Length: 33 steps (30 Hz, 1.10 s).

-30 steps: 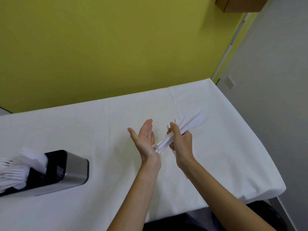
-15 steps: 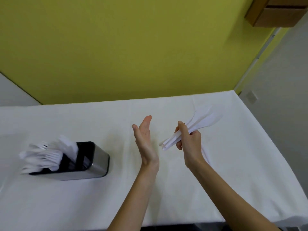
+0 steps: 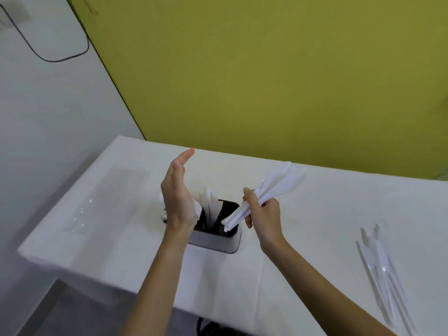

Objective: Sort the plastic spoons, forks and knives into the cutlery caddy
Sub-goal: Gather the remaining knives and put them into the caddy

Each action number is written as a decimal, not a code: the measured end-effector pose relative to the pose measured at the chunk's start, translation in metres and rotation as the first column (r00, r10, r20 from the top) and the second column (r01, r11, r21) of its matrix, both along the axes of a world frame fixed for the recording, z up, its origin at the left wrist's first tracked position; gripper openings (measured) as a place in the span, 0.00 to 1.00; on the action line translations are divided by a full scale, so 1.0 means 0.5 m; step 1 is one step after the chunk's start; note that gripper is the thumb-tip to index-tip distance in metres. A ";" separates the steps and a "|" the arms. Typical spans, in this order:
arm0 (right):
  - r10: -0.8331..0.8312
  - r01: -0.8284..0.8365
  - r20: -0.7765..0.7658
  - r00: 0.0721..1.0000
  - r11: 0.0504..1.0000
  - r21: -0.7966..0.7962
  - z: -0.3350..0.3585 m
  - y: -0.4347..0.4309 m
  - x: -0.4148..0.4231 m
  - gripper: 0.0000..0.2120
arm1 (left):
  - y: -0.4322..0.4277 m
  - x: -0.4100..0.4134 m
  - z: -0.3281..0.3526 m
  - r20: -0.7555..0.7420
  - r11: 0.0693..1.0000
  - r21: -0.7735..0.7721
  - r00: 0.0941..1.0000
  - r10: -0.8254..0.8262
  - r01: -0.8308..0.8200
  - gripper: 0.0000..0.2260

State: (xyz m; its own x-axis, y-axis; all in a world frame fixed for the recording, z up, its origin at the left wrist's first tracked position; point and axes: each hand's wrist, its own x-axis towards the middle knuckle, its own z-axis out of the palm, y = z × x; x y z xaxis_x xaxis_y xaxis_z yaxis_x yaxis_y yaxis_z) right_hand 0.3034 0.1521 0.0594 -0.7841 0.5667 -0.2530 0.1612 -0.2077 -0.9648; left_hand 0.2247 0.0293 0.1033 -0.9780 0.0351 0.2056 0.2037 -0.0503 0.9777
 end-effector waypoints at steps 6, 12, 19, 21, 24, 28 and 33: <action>-0.079 0.075 0.053 0.995 0.994 0.085 -0.022 -0.069 -0.027 0.16 | -0.096 -0.067 -0.026 0.155 0.984 -0.180 0.987 0.034 -0.006 0.15; -0.133 0.131 -0.018 0.991 0.937 0.324 -0.048 -0.108 -0.030 0.12 | -0.138 -0.114 -0.082 0.285 0.951 -0.282 0.957 -0.044 0.128 0.16; 0.123 -0.175 0.132 0.984 0.827 0.535 -0.071 -0.126 -0.021 0.13 | -0.137 -0.136 -0.114 0.442 0.958 -0.178 0.888 -0.127 0.226 0.23; 0.118 -0.210 0.183 0.976 0.737 0.642 -0.068 -0.127 -0.021 0.14 | -0.138 -0.140 -0.124 0.483 0.965 -0.121 0.864 -0.146 0.231 0.24; 0.084 -0.187 0.172 0.981 0.603 0.775 -0.055 -0.126 -0.022 0.16 | -0.145 -0.145 -0.136 0.530 0.969 -0.021 0.825 -0.197 0.245 0.25; 0.025 -0.067 0.067 0.997 0.650 0.757 -0.050 -0.120 -0.011 0.22 | -0.153 -0.147 -0.145 0.554 0.962 0.047 0.794 -0.250 0.270 0.26; 0.200 -0.094 -0.015 0.980 0.524 0.847 -0.041 -0.134 -0.021 0.28 | -0.157 -0.141 -0.153 0.545 0.961 0.046 0.799 -0.253 0.273 0.26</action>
State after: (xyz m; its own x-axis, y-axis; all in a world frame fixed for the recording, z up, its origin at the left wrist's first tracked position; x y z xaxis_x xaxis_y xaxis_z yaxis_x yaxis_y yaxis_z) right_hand 0.2928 0.0853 0.0391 -0.8664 0.3494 0.3567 0.0068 0.7225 -0.6913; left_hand 0.1541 -0.0491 0.0267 -0.8822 0.3038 -0.3596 -0.3746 0.0097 0.9271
